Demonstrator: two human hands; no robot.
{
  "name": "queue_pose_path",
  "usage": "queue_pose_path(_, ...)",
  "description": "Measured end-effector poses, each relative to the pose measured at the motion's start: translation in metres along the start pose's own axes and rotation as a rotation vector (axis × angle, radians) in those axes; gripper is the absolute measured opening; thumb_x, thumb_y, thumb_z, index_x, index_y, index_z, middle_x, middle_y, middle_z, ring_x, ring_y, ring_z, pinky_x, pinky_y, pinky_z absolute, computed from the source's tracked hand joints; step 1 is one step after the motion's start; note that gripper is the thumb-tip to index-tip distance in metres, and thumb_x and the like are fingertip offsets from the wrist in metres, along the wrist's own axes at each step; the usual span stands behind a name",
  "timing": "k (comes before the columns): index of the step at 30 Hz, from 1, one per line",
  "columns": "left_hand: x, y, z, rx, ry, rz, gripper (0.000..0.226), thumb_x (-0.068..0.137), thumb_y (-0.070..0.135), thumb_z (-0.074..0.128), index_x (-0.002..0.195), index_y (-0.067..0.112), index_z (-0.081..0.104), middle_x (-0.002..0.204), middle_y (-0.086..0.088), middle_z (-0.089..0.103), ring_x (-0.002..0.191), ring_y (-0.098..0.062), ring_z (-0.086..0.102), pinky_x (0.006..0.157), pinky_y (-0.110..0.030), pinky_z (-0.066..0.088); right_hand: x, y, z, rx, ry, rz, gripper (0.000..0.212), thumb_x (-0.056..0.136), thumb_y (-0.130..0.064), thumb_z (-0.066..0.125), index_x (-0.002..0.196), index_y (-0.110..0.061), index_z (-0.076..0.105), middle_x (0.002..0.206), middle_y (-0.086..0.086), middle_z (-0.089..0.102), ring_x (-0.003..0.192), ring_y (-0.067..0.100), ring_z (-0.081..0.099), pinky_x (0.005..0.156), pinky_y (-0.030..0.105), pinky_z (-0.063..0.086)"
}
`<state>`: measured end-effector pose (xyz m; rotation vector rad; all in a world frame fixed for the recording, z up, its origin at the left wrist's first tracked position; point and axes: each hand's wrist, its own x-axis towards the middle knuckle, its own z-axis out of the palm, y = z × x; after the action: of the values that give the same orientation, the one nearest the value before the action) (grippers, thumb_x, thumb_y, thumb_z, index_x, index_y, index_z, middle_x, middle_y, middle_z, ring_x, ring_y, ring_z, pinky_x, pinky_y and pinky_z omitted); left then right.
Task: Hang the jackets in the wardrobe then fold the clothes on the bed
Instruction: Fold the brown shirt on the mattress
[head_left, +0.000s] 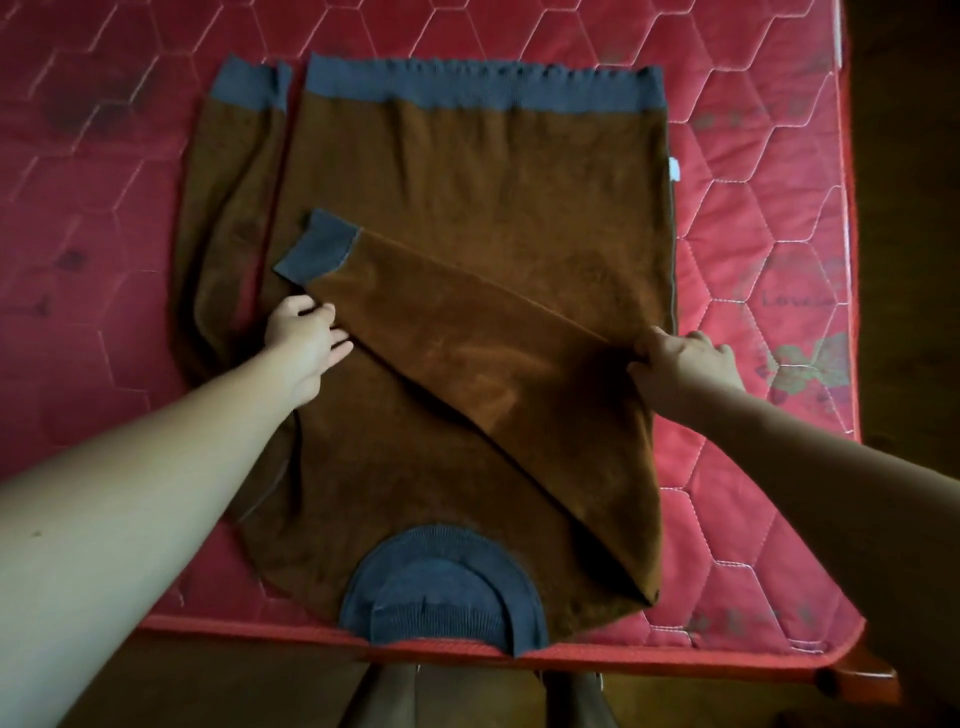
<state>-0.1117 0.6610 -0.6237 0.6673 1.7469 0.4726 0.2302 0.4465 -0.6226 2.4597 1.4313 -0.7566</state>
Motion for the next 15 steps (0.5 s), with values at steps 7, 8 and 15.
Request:
queue_pose_path(7,0.012,0.013,0.021,0.071,0.096,0.142,0.083,0.093,0.009,0.067,0.152,0.047,0.022,0.152,0.003,0.039,0.126,-0.018,0.051,0.103,-0.039,0.046,0.037,-0.054,-0.013,0.438,-0.139,-0.058,0.026,0.091,-0.041,0.069,0.101,-0.022,0.055,0.087,-0.004,0.057,0.077,0.016,0.058,0.059,0.026,0.039)
queue_pose_path(8,0.013,0.015,0.023,0.127,0.103,0.205,0.088,0.092,0.008,0.067,0.15,0.052,0.018,0.154,0.005,0.037,0.13,-0.017,0.047,0.103,-0.037,0.042,0.041,-0.055,-0.014,0.403,-0.192,-0.07,0.026,0.093,-0.04,0.068,0.104,-0.019,0.058,0.091,-0.002,0.06,0.082,0.019,0.06,0.061,0.026,0.041)
queue_pose_path(15,0.01,0.062,0.068,0.222,-0.035,0.473,0.059,0.089,-0.004,0.057,0.116,0.047,0.066,0.129,0.004,0.061,0.108,-0.01,0.063,0.084,-0.021,0.054,0.024,-0.004,-0.031,0.272,-0.603,0.079,0.049,0.094,-0.059,0.059,0.108,-0.012,0.066,0.108,0.007,0.063,0.101,0.024,0.06,0.086,0.031,0.045)
